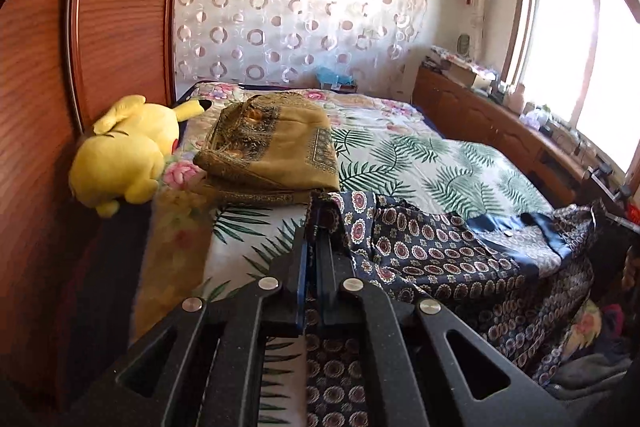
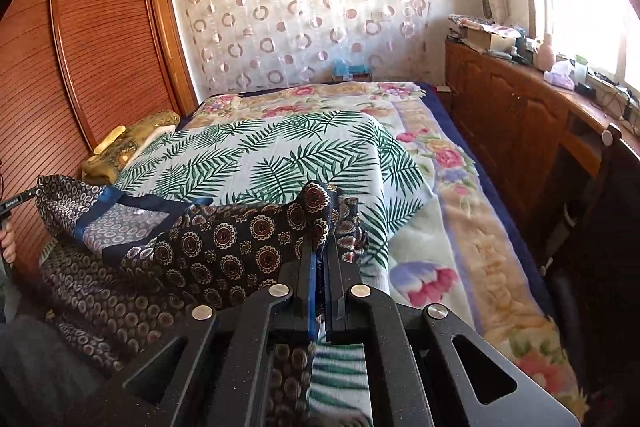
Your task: Fold small clothes
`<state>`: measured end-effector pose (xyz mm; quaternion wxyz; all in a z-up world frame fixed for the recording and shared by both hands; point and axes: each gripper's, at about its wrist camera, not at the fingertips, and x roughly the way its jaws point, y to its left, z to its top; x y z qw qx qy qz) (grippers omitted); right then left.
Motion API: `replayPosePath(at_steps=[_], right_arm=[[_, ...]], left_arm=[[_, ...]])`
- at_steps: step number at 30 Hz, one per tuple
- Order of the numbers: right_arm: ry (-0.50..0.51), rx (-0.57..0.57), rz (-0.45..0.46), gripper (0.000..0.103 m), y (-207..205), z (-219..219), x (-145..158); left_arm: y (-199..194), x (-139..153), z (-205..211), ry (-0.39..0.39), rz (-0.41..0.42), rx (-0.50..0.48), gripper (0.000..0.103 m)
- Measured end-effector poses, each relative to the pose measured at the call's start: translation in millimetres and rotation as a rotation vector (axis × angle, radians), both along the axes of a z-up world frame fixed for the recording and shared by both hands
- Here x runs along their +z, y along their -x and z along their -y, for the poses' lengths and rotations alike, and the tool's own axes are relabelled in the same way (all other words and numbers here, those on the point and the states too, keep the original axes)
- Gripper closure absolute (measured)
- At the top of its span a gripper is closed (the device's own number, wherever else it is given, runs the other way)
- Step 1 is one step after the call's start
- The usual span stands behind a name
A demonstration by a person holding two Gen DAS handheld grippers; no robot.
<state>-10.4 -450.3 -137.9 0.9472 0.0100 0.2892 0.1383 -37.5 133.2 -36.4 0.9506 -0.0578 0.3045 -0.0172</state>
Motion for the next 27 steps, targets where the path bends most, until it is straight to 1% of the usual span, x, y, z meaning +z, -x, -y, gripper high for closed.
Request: replayPosePath(at_steps=[1, 3, 4, 5, 6, 7, 8, 9, 12, 13, 14, 15, 16, 17, 18, 19, 22, 24, 27], right_arm=[[0.003, -0.005, 0.0, 0.101, -1.9, 1.2, 3.0], [0.006, -0.016, 0.012, 0.101, -6.3, 0.9, 9.8], [0.001, -0.019, 0.025, 0.101, -6.1, 1.8, 14.0], [-0.001, -0.019, 0.034, 0.101, -4.6, -3.0, 16.6], [0.002, -0.023, 0.039, 0.097, -6.5, -2.4, 18.3], [0.017, -0.033, 0.043, 0.097, -9.3, -4.1, 18.8], [0.032, -0.037, 0.045, 0.096, -10.7, -4.1, 21.1], [0.043, -0.034, 0.046, 0.096, -10.5, -6.9, 18.5], [0.064, -0.012, 0.06, 0.096, -8.3, -14.4, 19.5], [0.067, -0.004, 0.065, 0.096, -8.1, -16.8, 19.8], [0.071, -0.002, 0.069, 0.096, -8.1, -17.5, 19.3], [0.073, -0.004, 0.072, 0.094, -9.1, -16.3, 17.5], [0.074, -0.009, 0.072, 0.083, -10.2, -16.8, 16.8], [0.072, -0.011, 0.07, 0.076, -13.7, -16.2, 15.3], [0.07, -0.012, 0.068, 0.064, -16.7, -16.4, 13.9], [0.07, -0.013, 0.062, 0.06, -21.4, -15.6, 11.4], [0.089, -0.017, 0.038, 0.06, -42.0, -13.6, 6.3], [0.093, -0.012, 0.029, 0.06, -53.6, -14.2, 5.7], [0.075, -0.017, 0.0, 0.06, -73.0, -16.8, 1.8]], left_arm=[[3.8, -0.8, 0.9, -0.012, -0.002, -0.003, 0.095], [-0.5, 1.6, 3.5, -0.04, -0.002, -0.003, 0.089], [-1.1, 2.3, 3.8, -0.05, 0.004, -0.002, 0.089], [-2.6, 3.7, 3.4, -0.053, 0.013, -0.001, 0.088], [-3.0, 5.4, 1.6, -0.045, 0.021, -0.001, 0.084], [-4.1, 7.5, -0.5, -0.029, 0.033, -0.004, 0.081], [-3.5, 9.0, -3.4, -0.019, 0.038, -0.006, 0.074], [-5.3, 9.7, -4.9, -0.009, 0.041, -0.01, 0.064], [-14.3, 9.0, -7.0, -0.011, 0.031, -0.019, 0.05], [-19.8, 7.6, -8.4, -0.01, 0.023, -0.019, 0.047], [-23.6, 6.8, -9.0, -0.008, 0.017, -0.019, 0.038], [-30.4, 4.3, -10.5, -0.006, 0.009, -0.02, 0.031], [-34.4, 2.5, -11.1, -0.007, 0.003, -0.02, 0.028], [-39.4, 0.3, -12.0, -0.006, -0.002, -0.019, 0.025], [-46.5, -2.7, -13.1, -0.004, -0.008, -0.018, 0.025], [-49.6, -5.1, -13.6, -0.002, -0.011, -0.018, 0.025], [-65.6, -12.3, -14.6, -0.002, -0.031, -0.018, 0.025], [-75.3, -16.7, -11.9, -0.019, -0.049, -0.013, 0.025], [-88.0, -24.1, -6.4, -0.05, -0.077, -0.02, 0.025]])
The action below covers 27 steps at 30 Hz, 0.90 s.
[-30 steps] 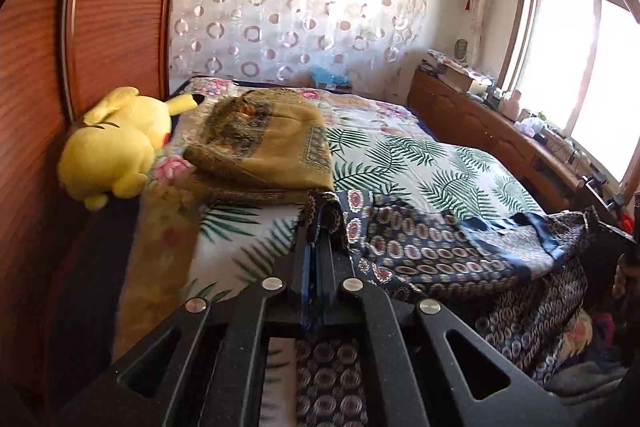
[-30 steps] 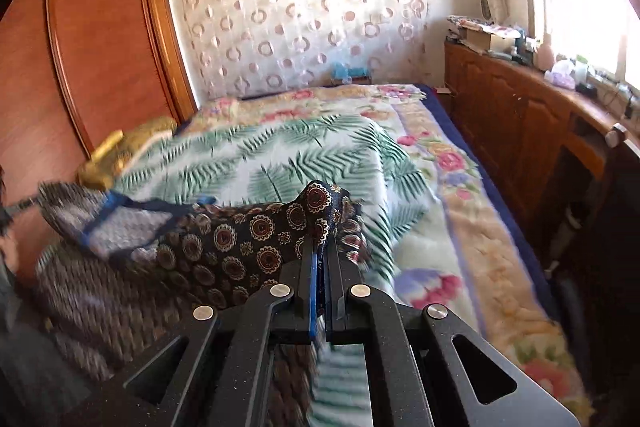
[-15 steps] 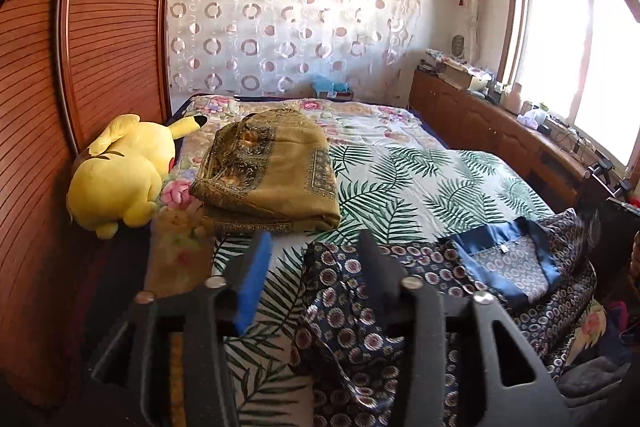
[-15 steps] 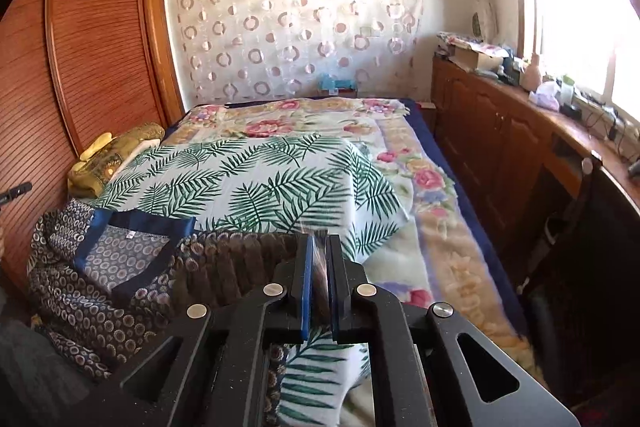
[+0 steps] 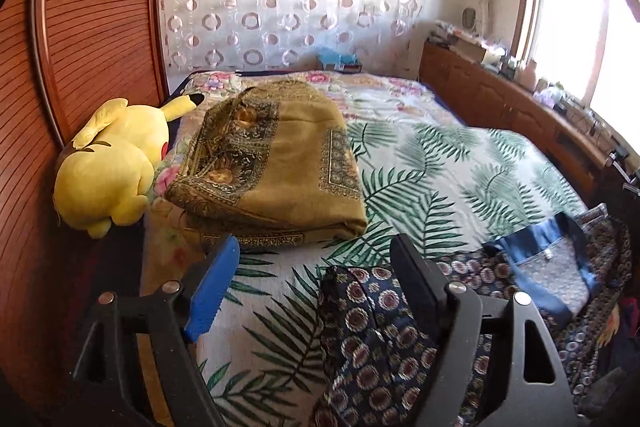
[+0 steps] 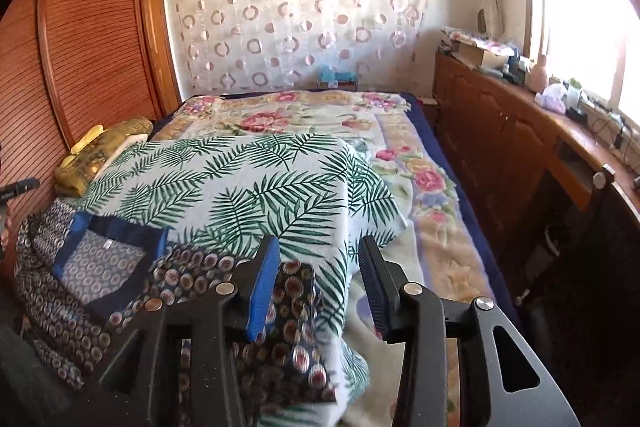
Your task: Fold small clothes
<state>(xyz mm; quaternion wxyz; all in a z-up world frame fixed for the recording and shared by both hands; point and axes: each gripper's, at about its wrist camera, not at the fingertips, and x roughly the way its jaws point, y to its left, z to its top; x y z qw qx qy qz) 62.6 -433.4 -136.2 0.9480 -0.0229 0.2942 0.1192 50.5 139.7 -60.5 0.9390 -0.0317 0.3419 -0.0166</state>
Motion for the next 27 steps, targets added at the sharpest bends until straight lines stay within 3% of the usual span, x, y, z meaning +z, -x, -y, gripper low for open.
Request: replayPosePath(at_steps=[12, 25, 27], right_arm=[[0.01, 0.057, -0.179, 0.06, -44.5, -27.5, -46.3], [-0.034, 0.036, -0.255, 0.056, -65.9, -24.5, -59.1], [-0.029, 0.037, -0.257, 0.056, -65.7, -25.5, -58.2]], left_arm=[[-21.2, -30.2, 9.0, -0.04, -0.114, -0.043, 0.025], [-34.0, -49.0, 18.8, -0.025, -0.213, -0.087, 0.025], [-35.8, -49.5, 19.6, -0.012, -0.219, -0.093, 0.032]])
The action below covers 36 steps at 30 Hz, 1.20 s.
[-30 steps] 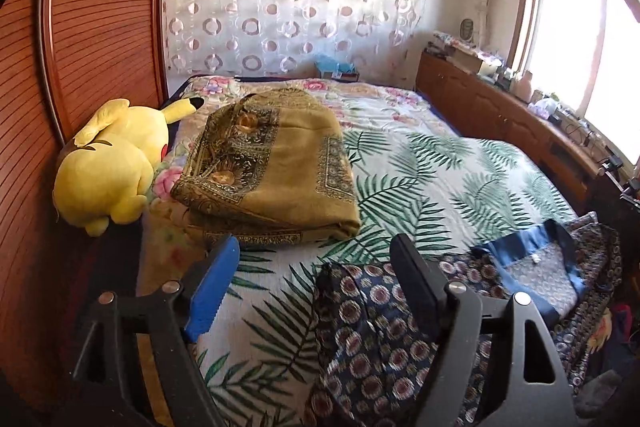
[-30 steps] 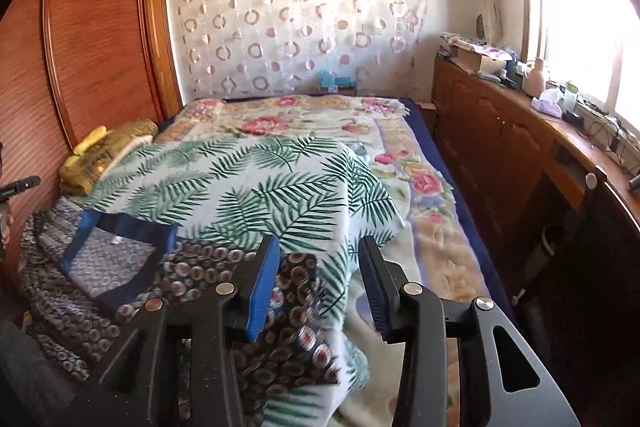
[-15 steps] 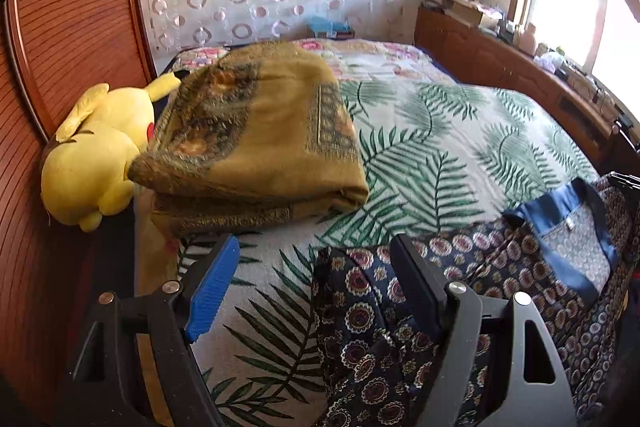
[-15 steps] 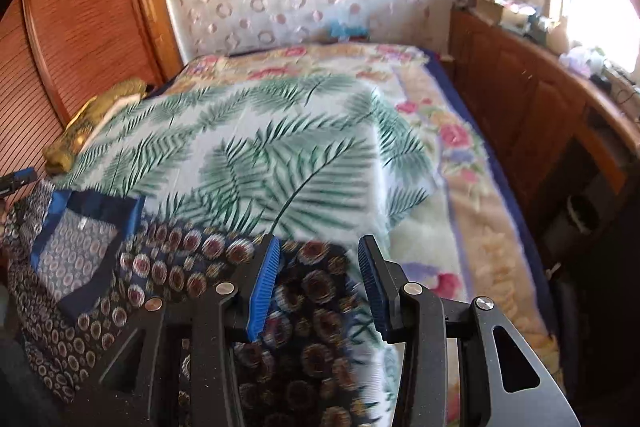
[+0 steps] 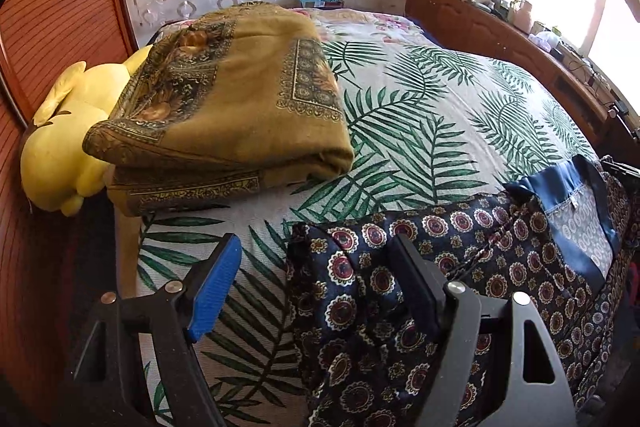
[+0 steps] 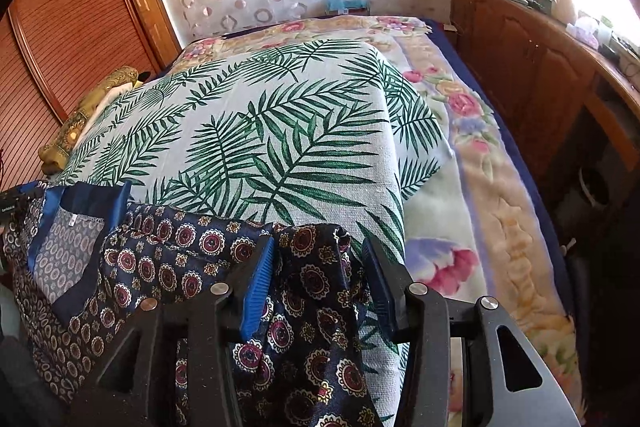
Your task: Fold small clothes
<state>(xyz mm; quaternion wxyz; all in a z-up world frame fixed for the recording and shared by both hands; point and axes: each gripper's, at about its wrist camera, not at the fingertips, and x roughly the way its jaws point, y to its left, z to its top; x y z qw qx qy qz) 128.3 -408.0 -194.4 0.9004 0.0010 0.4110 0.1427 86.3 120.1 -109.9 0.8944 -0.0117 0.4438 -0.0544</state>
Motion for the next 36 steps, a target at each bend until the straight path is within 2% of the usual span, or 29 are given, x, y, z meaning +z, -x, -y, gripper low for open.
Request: replayPosePath(at_steps=[2, 4, 6, 12, 18, 20, 21, 22, 24, 25, 27, 30, 32, 36], right_arm=[[0.01, 0.005, 0.0, 0.056, 1.3, -1.9, 0.5], [0.023, 0.01, 0.002, 0.056, 2.9, -3.6, -1.0], [0.031, 0.021, 0.003, 0.056, 4.5, -5.2, -1.3], [0.056, 0.045, 0.004, 0.064, 6.5, -5.7, 0.1], [0.065, 0.064, -0.002, 0.072, 5.5, -3.7, 1.5], [0.068, 0.075, -0.002, 0.076, 6.5, -4.2, 1.7], [0.067, 0.084, -0.002, 0.082, 6.6, -4.5, 2.1], [0.071, 0.093, -0.001, 0.086, 7.8, -5.6, 2.3], [0.089, 0.106, 0.015, 0.091, 12.0, -8.8, 4.9], [0.089, 0.117, 0.026, 0.093, 15.3, -10.5, 7.2], [0.103, 0.125, 0.066, 0.094, 23.1, -13.5, 14.1], [0.096, 0.095, 0.122, 0.094, 34.8, -10.7, 31.2], [0.057, 0.094, 0.14, 0.095, 39.6, -6.6, 46.1], [0.023, 0.101, 0.228, 0.095, 49.6, -1.7, 86.3]], left_arm=[[-2.2, -2.2, 1.6, 0.01, -0.019, -0.015, 0.039], [-3.3, -4.0, 5.4, -0.002, -0.028, -0.025, 0.04], [-3.3, -4.8, 7.4, 0.014, -0.032, -0.042, 0.055], [-0.1, -6.2, 8.9, 0.018, -0.03, -0.048, 0.063], [2.3, -7.3, 11.7, 0.001, -0.017, -0.038, 0.064], [2.9, -7.6, 11.1, 0.001, -0.012, -0.036, 0.064], [3.3, -7.6, 11.2, 0.0, -0.011, -0.038, 0.065], [3.8, -7.8, 11.7, 0.0, -0.01, -0.042, 0.068], [7.0, -6.3, 14.2, 0.01, -0.01, -0.06, 0.086], [9.3, -4.4, 15.8, 0.012, -0.004, -0.067, 0.089], [16.5, 3.3, 18.9, 0.01, 0.029, -0.074, 0.094], [26.1, 20.6, 20.3, 0.037, 0.08, -0.063, 0.095], [29.8, 34.1, 20.6, 0.046, 0.112, -0.063, 0.096], [36.9, 78.8, 22.1, 0.076, 0.221, -0.075, 0.096]])
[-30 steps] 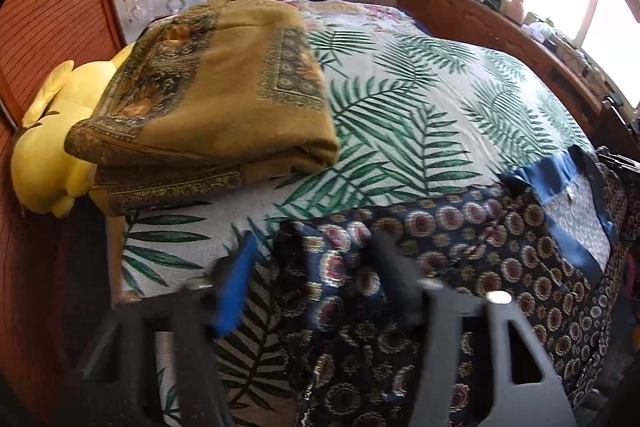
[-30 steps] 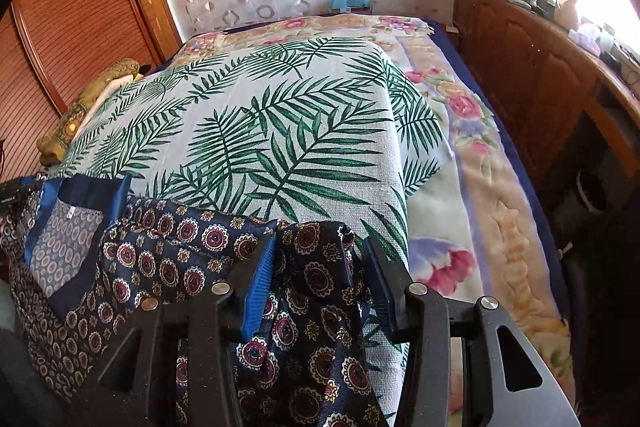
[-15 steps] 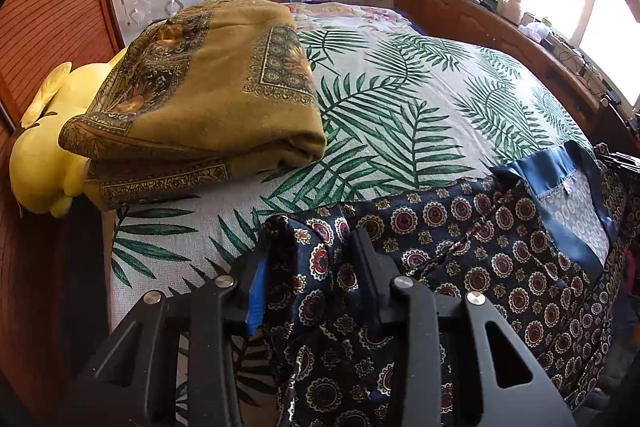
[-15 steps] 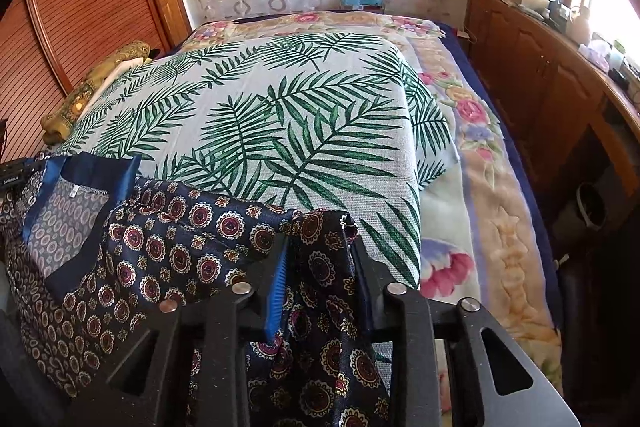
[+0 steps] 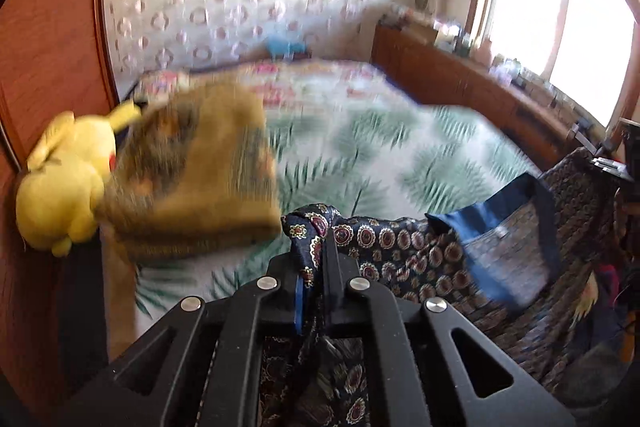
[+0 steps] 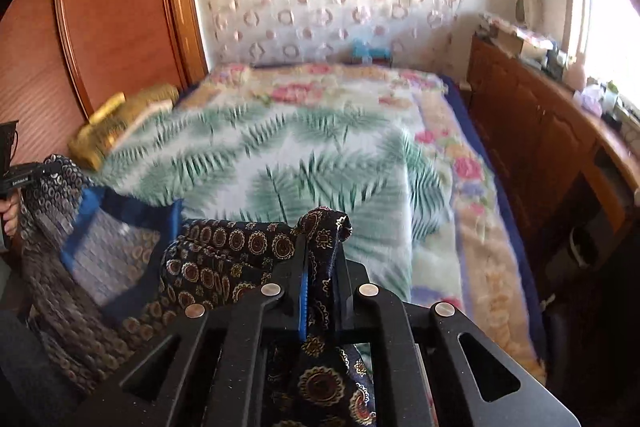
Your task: Fold small clothes
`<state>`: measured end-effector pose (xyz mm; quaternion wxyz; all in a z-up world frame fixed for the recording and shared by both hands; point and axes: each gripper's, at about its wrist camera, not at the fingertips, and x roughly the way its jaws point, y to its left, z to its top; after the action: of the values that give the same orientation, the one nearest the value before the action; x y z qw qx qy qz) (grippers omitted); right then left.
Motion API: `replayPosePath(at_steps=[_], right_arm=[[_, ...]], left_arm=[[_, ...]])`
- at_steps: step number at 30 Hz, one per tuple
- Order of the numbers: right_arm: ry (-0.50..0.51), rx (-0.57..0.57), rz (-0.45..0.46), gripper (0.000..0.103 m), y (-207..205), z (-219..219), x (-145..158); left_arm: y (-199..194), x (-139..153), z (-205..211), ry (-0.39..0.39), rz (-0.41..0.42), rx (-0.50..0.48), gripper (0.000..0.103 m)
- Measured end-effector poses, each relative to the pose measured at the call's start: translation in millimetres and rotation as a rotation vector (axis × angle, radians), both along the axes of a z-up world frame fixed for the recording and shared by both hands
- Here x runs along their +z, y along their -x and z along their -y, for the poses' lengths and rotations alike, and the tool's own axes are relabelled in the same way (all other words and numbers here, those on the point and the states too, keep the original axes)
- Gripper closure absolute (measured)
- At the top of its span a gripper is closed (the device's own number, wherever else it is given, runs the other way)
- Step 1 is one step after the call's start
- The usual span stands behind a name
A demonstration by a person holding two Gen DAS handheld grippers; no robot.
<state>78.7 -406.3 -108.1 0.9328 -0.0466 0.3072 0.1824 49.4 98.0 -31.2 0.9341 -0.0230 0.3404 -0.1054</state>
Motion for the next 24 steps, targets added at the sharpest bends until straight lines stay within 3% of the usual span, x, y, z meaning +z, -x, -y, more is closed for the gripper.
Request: replayPosePath(at_steps=[7, 14, 19, 24], right_arm=[[0.009, 0.039, 0.206, 0.095, 16.9, -6.8, 92.7], [0.005, 0.027, 0.365, 0.095, 3.1, -14.1, 172.9], [0.033, 0.001, 0.345, 0.095, -41.5, -31.5, 178.9], [0.099, -0.016, 0.27, 0.095, -86.3, -77.3, 138.0]], left_arm=[[4.5, 96.9, -17.1, 0.0, 0.211, 0.035, 0.096], [-18.0, 156.4, -39.9, -0.034, 0.325, 0.123, 0.096], [-58.0, 155.2, -55.0, -0.055, 0.308, 0.173, 0.096], [-98.9, 107.6, -59.1, -0.082, 0.235, 0.207, 0.096]])
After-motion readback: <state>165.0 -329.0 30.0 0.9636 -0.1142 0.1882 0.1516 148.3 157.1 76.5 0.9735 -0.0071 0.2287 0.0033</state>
